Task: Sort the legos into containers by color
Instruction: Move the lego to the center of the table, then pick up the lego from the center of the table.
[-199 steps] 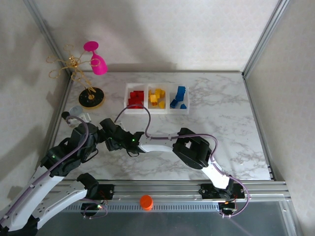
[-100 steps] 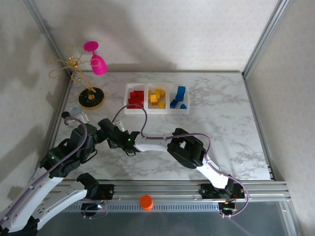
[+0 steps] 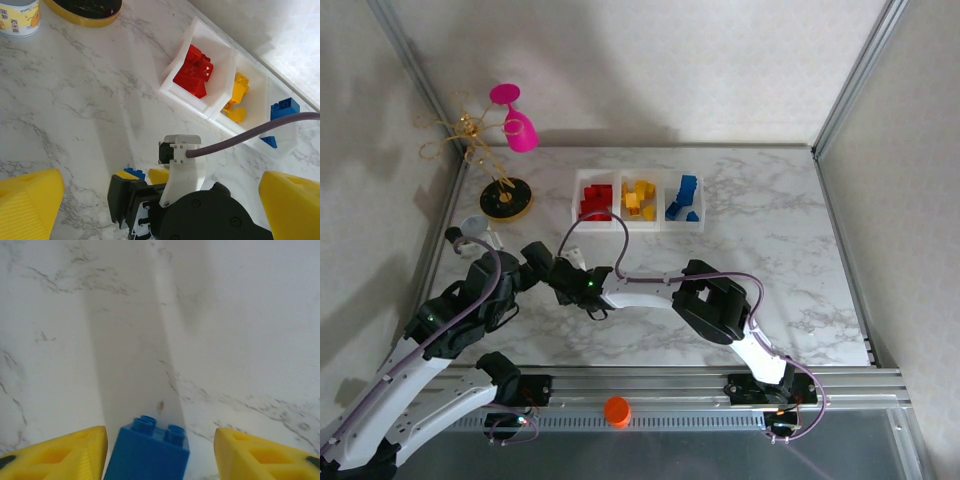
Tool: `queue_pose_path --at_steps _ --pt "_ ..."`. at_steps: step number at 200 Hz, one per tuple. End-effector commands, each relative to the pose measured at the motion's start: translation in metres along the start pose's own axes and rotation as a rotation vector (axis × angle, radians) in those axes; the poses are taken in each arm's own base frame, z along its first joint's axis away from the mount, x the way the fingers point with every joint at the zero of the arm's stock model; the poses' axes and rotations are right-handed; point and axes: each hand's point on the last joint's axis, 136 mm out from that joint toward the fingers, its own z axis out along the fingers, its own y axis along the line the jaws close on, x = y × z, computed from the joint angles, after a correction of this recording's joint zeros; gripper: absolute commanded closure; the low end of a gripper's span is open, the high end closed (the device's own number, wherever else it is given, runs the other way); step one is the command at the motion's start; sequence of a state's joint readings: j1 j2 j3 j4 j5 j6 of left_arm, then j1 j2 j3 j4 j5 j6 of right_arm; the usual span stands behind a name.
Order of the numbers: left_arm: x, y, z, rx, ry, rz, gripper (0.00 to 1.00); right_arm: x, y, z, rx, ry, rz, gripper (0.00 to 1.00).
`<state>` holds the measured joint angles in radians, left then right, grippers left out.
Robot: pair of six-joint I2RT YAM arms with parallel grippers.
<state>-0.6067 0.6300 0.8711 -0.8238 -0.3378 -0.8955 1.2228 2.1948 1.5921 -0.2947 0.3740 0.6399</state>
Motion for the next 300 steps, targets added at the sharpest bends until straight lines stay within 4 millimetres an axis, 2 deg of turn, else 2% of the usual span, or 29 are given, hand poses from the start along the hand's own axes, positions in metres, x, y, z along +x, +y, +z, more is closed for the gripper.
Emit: queue_pose_path --at_steps 1,44,97,139,162,206,228,245,261,300 --pt "-0.002 0.005 -0.001 -0.019 -0.009 -0.013 0.00 0.000 -0.005 -0.021 0.014 0.003 0.015 0.41" --pt "-0.002 0.005 -0.001 -0.018 -0.012 -0.020 0.00 0.004 0.001 -0.013 0.023 0.048 0.069 0.40" --pt "-0.002 0.008 -0.001 -0.026 -0.015 -0.012 0.00 0.012 0.006 -0.001 0.024 0.078 0.042 0.48" --pt "-0.001 0.009 -0.001 -0.027 -0.016 -0.012 0.00 0.015 0.001 0.001 0.040 0.086 0.021 0.53" --pt "-0.001 0.008 -0.001 -0.022 -0.014 -0.012 0.00 0.008 0.000 -0.006 0.039 0.065 0.019 0.59" --pt "-0.002 0.002 -0.002 0.001 -0.009 -0.013 0.00 -0.015 -0.007 -0.037 0.004 -0.013 0.043 0.67" --pt "0.000 -0.008 0.000 0.035 0.011 -0.006 0.00 -0.029 -0.026 -0.057 0.010 -0.051 0.074 0.68" --pt "0.003 -0.017 0.005 0.056 0.033 0.009 0.00 -0.040 -0.049 -0.074 0.019 -0.080 0.108 0.68" --pt "0.006 -0.024 0.012 0.070 0.048 0.025 0.00 -0.051 -0.079 -0.088 0.044 -0.105 0.147 0.68" --pt "0.015 -0.050 0.029 0.135 0.087 0.057 0.00 -0.079 -0.179 -0.112 0.177 -0.176 0.253 0.67"
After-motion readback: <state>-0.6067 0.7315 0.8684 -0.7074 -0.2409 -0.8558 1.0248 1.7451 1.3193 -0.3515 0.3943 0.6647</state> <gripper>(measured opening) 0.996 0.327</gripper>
